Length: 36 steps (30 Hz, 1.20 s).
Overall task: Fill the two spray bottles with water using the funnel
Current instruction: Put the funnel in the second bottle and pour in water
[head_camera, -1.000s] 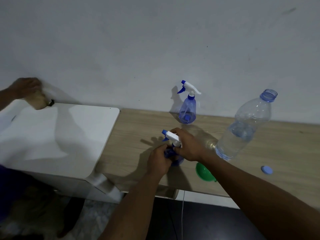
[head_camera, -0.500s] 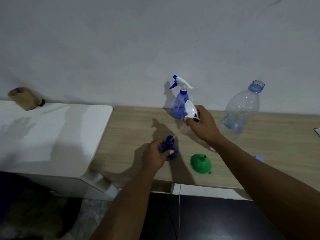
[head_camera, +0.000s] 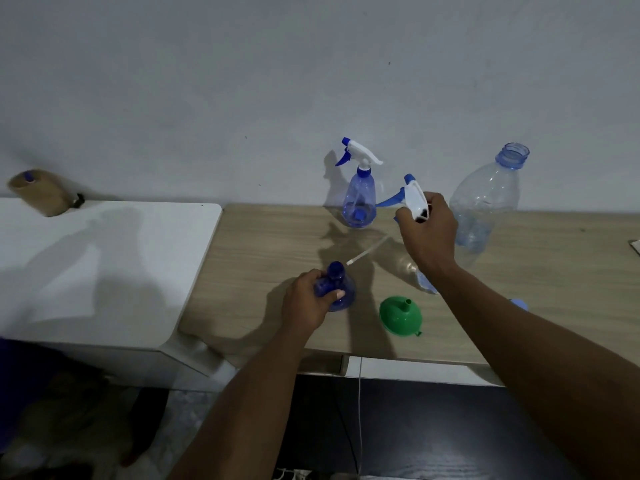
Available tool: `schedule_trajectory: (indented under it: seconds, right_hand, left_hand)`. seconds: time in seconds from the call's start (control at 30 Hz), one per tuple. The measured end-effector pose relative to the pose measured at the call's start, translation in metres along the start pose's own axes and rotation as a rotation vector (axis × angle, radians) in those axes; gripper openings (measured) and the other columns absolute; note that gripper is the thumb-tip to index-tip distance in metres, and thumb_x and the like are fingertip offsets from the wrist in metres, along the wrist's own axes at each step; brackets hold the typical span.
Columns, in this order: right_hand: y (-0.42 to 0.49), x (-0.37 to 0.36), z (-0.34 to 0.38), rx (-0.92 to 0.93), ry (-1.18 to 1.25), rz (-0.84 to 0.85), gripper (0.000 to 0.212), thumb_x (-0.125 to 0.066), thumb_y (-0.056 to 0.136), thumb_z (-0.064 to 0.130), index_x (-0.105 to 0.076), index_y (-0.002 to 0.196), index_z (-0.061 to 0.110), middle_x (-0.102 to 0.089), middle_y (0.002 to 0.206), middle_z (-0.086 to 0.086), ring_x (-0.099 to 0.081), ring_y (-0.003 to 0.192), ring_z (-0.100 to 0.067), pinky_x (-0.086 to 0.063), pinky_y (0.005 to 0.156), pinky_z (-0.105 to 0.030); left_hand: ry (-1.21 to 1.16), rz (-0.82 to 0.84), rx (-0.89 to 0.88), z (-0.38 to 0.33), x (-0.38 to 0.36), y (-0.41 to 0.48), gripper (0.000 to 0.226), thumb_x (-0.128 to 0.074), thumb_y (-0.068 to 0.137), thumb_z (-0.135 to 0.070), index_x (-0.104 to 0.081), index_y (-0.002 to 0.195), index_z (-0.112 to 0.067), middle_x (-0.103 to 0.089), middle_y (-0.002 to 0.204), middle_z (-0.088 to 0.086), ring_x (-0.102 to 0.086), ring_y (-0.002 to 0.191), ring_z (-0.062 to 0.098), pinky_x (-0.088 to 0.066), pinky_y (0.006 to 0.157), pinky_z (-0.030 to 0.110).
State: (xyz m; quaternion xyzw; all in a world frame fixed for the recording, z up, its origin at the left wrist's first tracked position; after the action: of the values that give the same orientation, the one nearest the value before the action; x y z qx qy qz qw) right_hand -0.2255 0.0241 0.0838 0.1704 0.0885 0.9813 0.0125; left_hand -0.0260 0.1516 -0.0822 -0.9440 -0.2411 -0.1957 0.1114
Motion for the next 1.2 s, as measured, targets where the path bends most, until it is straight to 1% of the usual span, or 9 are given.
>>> schedule_trajectory:
  seconds: [0.17, 0.4, 0.47, 0.53, 0.6, 0.83, 0.97, 1.1, 1.2]
  right_hand:
    - [0.007, -0.001, 0.011, 0.104, -0.157, 0.038, 0.036, -0.068, 0.080, 0.031, -0.055, 0.111, 0.018, -0.061, 0.081, 0.003, -0.058, 0.069, -0.009, -0.044, 0.058, -0.021]
    - [-0.001, -0.036, -0.045, -0.116, -0.588, 0.502, 0.046, -0.068, 0.076, 0.046, -0.064, 0.108, 0.012, -0.070, 0.098, -0.011, -0.068, 0.089, -0.032, -0.057, 0.077, -0.040]
    - [-0.005, -0.039, -0.066, -0.177, -0.576, 0.547, 0.038, -0.067, 0.077, 0.039, -0.068, 0.099, 0.009, -0.073, 0.088, -0.013, -0.071, 0.079, -0.033, -0.059, 0.074, -0.044]
    - [-0.008, -0.040, -0.082, -0.258, -0.524, 0.575, 0.023, -0.067, 0.081, 0.030, -0.073, 0.084, 0.008, -0.070, 0.071, -0.011, -0.067, 0.064, -0.028, -0.059, 0.066, -0.040]
    - [-0.010, -0.042, -0.092, -0.317, -0.496, 0.596, 0.023, -0.066, 0.085, 0.028, -0.072, 0.074, 0.009, -0.065, 0.063, -0.008, -0.064, 0.061, -0.027, -0.053, 0.062, -0.035]
    - [-0.009, -0.045, -0.119, -0.392, -0.596, 0.611, 0.032, -0.073, 0.085, 0.025, -0.071, 0.104, 0.000, -0.069, 0.094, -0.015, -0.064, 0.087, -0.028, -0.050, 0.072, -0.033]
    - [-0.011, -0.043, -0.115, -0.285, -0.693, 0.603, 0.041, -0.070, 0.087, 0.037, -0.068, 0.111, 0.004, -0.070, 0.105, -0.017, -0.065, 0.094, -0.031, -0.052, 0.077, -0.035]
    - [-0.015, -0.036, -0.104, -0.148, -0.771, 0.567, 0.052, -0.068, 0.086, 0.045, -0.058, 0.124, 0.011, -0.061, 0.122, -0.015, -0.061, 0.107, -0.034, -0.054, 0.089, -0.045]
    - [-0.018, -0.023, -0.094, -0.056, -0.725, 0.547, 0.054, -0.072, 0.084, 0.048, -0.061, 0.123, 0.014, -0.061, 0.120, -0.013, -0.062, 0.105, -0.030, -0.053, 0.085, -0.039]
  left_hand:
    - [-0.002, -0.012, 0.011, -0.005, 0.001, -0.002, 0.052, -0.081, 0.052, -0.063, -0.062, 0.098, -0.047, -0.075, 0.102, -0.003, -0.073, 0.091, 0.022, -0.060, 0.082, 0.049]
    - [-0.001, -0.016, 0.007, 0.004, -0.003, 0.002, 0.045, -0.083, 0.054, -0.061, -0.059, 0.092, -0.062, -0.074, 0.102, -0.004, -0.073, 0.091, 0.022, -0.060, 0.082, 0.051]
    - [0.007, -0.013, 0.000, 0.001, -0.002, 0.000, 0.045, -0.081, 0.056, -0.061, -0.059, 0.094, -0.060, -0.073, 0.104, -0.005, -0.072, 0.091, 0.021, -0.060, 0.083, 0.050]
    - [0.006, -0.014, -0.001, -0.003, -0.002, -0.003, 0.048, -0.081, 0.057, -0.059, -0.058, 0.099, -0.055, -0.072, 0.104, -0.005, -0.071, 0.091, 0.021, -0.059, 0.084, 0.050]
    - [0.002, -0.016, 0.001, -0.003, -0.003, -0.003, 0.047, -0.082, 0.059, -0.056, -0.060, 0.100, -0.050, -0.072, 0.104, -0.004, -0.070, 0.091, 0.022, -0.059, 0.084, 0.050]
    - [0.008, -0.004, 0.022, 0.004, -0.004, 0.001, 0.048, -0.085, 0.057, -0.058, -0.061, 0.098, -0.056, -0.073, 0.104, -0.007, -0.071, 0.094, 0.020, -0.060, 0.084, 0.051]
    - [0.008, 0.002, 0.012, 0.001, -0.003, 0.001, 0.049, -0.084, 0.057, -0.059, -0.062, 0.101, -0.052, -0.073, 0.104, -0.006, -0.072, 0.094, 0.020, -0.060, 0.084, 0.052]
    - [0.043, -0.003, -0.004, -0.005, -0.002, -0.003, 0.056, -0.080, 0.059, -0.061, -0.066, 0.107, -0.036, -0.072, 0.105, -0.007, -0.070, 0.093, 0.018, -0.059, 0.085, 0.048]
    - [0.052, -0.011, -0.001, -0.006, -0.001, -0.004, 0.057, -0.079, 0.059, -0.062, -0.066, 0.107, -0.034, -0.072, 0.104, -0.006, -0.070, 0.092, 0.019, -0.059, 0.083, 0.048]
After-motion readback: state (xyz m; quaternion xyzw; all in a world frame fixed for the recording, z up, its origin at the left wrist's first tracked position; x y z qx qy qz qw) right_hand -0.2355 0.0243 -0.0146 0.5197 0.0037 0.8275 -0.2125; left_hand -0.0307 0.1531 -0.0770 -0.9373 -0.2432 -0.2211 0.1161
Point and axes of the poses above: each hand's wrist, its own y-axis towards the middle knuckle, its own x-axis out of the back of the hand, z = x × y, the point moved 4 cm from there along y, towards the middle knuckle
